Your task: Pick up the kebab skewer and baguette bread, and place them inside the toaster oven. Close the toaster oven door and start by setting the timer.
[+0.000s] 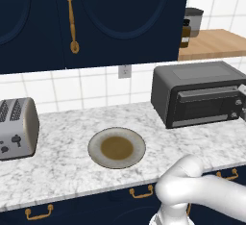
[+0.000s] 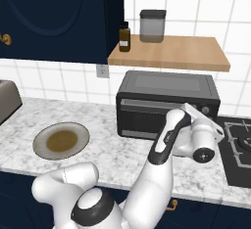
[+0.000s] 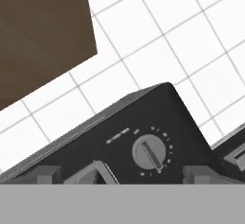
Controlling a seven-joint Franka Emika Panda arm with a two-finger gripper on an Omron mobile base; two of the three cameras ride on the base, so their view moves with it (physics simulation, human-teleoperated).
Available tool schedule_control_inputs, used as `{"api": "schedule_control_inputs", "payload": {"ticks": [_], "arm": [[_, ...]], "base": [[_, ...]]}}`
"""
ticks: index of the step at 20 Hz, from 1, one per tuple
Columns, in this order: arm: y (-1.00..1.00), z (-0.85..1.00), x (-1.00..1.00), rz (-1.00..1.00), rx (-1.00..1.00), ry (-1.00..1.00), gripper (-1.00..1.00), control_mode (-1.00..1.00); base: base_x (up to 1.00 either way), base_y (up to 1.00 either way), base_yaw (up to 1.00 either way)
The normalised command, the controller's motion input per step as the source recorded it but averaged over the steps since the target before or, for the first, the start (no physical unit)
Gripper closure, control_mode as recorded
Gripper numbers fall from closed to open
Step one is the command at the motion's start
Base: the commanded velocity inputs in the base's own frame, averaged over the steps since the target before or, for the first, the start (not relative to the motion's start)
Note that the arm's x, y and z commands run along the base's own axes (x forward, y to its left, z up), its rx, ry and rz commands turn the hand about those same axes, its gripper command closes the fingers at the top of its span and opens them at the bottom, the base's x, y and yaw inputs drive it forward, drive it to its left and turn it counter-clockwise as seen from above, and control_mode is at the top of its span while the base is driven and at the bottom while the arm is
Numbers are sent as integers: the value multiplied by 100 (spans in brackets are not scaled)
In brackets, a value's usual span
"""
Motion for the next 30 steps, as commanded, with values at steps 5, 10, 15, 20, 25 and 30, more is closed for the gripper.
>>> {"api": "schedule_control_inputs", "payload": {"ticks": [5,10,15,20,25,30], "arm": [[-26,0,10,0,1,0,-100,-100],[-11,0,10,0,1,0,-100,-100],[0,-2,1,0,0,7,-100,-100],[0,-3,1,0,0,5,-100,-100],[0,-1,1,1,0,4,-100,-100],[0,0,2,5,0,1,-100,-100]], "base": [[0,0,0],[0,0,0],[0,0,0],[0,0,0],[0,0,0],[0,0,0]]}}
